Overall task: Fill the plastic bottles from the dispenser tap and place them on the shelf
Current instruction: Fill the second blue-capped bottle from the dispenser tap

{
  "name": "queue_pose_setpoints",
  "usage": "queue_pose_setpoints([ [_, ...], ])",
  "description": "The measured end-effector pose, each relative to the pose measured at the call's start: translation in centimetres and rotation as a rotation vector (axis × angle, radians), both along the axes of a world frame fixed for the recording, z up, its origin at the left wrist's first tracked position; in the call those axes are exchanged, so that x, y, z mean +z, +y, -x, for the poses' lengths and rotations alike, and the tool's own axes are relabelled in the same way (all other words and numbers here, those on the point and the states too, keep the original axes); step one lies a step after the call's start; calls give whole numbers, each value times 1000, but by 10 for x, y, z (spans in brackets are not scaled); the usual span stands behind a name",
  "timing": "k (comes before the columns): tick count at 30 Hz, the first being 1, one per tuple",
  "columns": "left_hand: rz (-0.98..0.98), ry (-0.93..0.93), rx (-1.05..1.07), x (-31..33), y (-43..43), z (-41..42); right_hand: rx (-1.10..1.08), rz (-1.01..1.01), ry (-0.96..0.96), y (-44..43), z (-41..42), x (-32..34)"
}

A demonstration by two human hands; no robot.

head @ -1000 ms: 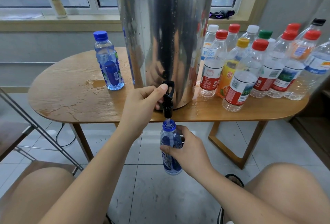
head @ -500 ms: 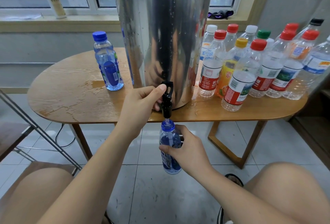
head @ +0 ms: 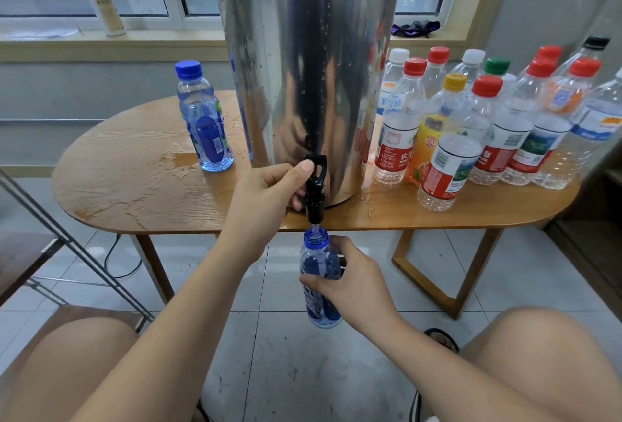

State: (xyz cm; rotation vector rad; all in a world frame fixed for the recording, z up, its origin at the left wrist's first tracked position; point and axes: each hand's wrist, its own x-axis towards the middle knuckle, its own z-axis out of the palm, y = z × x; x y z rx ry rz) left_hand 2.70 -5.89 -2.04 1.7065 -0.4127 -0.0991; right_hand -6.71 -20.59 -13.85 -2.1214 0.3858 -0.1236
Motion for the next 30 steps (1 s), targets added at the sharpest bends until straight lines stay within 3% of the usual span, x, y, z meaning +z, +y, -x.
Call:
queue_pose_setpoints([
  [30, 6, -1, -11, -1, 0, -1, -1, -59, -56, -1, -1, -5],
])
